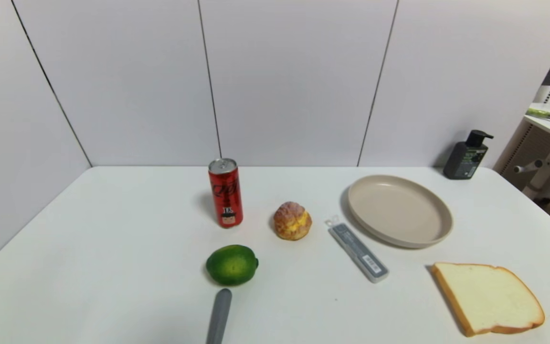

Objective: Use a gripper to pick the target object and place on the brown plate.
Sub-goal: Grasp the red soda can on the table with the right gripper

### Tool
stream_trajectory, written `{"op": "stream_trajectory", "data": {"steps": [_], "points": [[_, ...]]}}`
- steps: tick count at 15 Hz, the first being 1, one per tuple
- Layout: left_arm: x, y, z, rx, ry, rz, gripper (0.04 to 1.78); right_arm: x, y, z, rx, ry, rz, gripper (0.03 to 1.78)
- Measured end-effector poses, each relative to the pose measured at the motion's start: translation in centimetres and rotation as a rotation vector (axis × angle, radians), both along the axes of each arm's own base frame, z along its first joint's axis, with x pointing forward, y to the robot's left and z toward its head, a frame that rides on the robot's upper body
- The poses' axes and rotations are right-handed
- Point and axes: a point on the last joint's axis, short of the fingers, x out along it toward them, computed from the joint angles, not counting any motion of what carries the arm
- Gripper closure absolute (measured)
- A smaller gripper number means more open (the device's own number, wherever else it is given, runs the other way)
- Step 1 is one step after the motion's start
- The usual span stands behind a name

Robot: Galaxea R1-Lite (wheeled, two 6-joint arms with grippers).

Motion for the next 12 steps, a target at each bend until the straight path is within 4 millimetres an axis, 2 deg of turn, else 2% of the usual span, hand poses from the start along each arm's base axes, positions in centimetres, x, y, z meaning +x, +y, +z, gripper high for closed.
{"op": "stream_trajectory", "data": {"steps": [6, 8, 10, 12], "points": [[0.0, 0.0, 0.0, 0.000, 0.000, 0.000, 0.13, 0.0, 0.0, 0.5, -0.016, -0.001, 0.011, 0.11], [0.0, 0.0, 0.0, -0.001, 0.000, 0.000, 0.13, -0.2, 0.0, 1.9, -0.037, -0.023, 0.017, 0.11], [0.0, 0.0, 0.0, -0.001, 0.000, 0.000, 0.13, -0.5, 0.0, 4.7, -0.042, -0.063, 0.019, 0.11], [0.0, 0.0, 0.0, -0.001, 0.000, 0.000, 0.13, -0.4, 0.0, 8.4, -0.043, -0.095, 0.023, 0.11]]}}
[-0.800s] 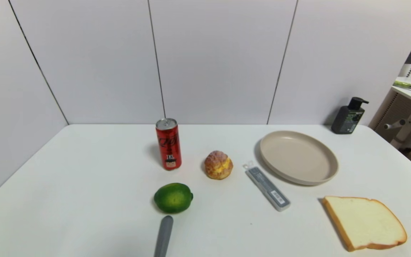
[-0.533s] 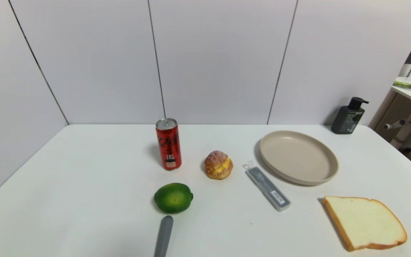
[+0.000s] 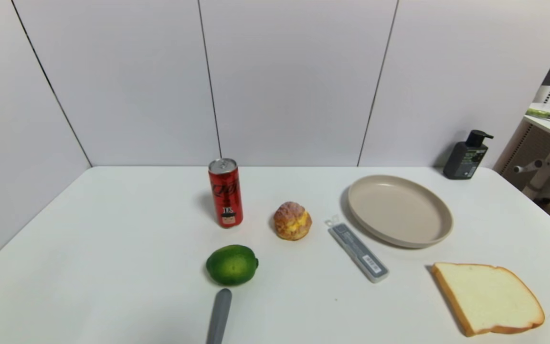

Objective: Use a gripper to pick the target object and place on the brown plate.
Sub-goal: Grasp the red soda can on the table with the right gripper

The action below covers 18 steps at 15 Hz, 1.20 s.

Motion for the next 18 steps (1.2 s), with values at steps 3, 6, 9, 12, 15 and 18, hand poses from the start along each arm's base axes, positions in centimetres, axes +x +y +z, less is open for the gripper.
{"op": "stream_trajectory", "data": {"steps": [3, 6, 9, 12, 15, 18], "points": [[0.0, 0.0, 0.0, 0.001, 0.000, 0.000, 0.13, 1.4, 0.0, 6.0, -0.026, -0.023, 0.043, 0.11], [0.0, 0.0, 0.0, 0.001, 0.000, 0.000, 0.13, 4.7, 0.4, 10.8, -0.074, 0.001, 0.169, 0.11], [0.0, 0.0, 0.0, 0.000, 0.000, 0.000, 0.13, 9.7, 1.7, 13.7, -0.127, 0.026, 0.375, 0.11], [0.0, 0.0, 0.0, 0.000, 0.000, 0.000, 0.13, 15.7, 4.7, 15.7, -0.157, -0.002, 0.579, 0.11], [0.0, 0.0, 0.0, 0.000, 0.000, 0.000, 0.13, 21.7, 9.3, 16.0, -0.191, 0.001, 0.751, 0.11], [0.0, 0.0, 0.0, 0.000, 0.000, 0.000, 0.13, 26.1, 15.2, 14.4, -0.208, 0.052, 0.922, 0.11]]}}
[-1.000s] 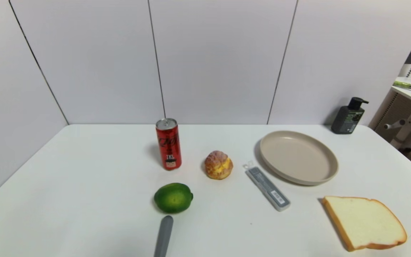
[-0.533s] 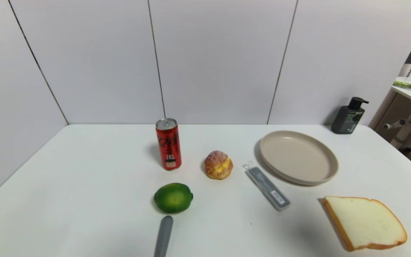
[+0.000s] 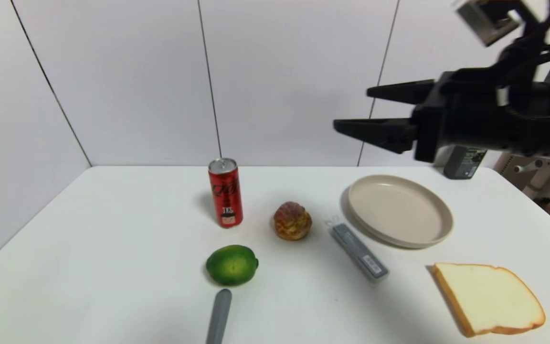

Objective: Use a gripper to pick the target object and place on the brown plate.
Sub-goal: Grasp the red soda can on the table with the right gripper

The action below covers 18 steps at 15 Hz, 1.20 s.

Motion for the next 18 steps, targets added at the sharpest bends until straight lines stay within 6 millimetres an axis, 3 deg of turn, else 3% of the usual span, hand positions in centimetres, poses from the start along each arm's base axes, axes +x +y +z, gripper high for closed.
{"op": "stream_trajectory", "data": {"steps": [4, 7, 10, 14, 18], "points": [[0.0, 0.0, 0.0, 0.000, 0.000, 0.000, 0.13, 3.6, 7.3, -3.6, -0.054, 0.080, 0.147, 0.11], [0.0, 0.0, 0.0, 0.000, 0.000, 0.000, 0.13, 5.2, 10.8, -6.5, -0.096, 0.127, 0.195, 0.11], [0.0, 0.0, 0.0, 0.000, 0.000, 0.000, 0.13, 6.6, 12.5, -9.1, -0.132, 0.174, 0.187, 0.11], [0.0, 0.0, 0.0, 0.000, 0.000, 0.000, 0.13, 8.0, 13.5, -10.7, -0.147, 0.210, 0.076, 0.11], [0.0, 0.0, 0.0, -0.001, 0.000, 0.000, 0.13, 9.3, 14.7, -11.6, -0.133, 0.219, 0.070, 0.11]]}}
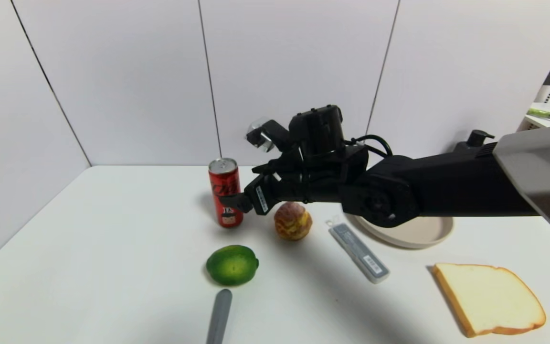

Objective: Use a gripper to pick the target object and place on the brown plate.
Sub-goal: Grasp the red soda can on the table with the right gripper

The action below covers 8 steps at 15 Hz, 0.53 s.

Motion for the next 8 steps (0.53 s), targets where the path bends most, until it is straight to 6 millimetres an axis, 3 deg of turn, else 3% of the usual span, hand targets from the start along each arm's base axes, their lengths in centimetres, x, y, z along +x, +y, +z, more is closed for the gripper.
{"op": "stream_trajectory", "data": {"steps": [8], "points": [[0.0, 0.0, 0.0, 0.001, 0.000, 0.000, 0.13, 2.4, 3.3, -1.1, 0.072, 0.014, 0.002, 0.11]]}}
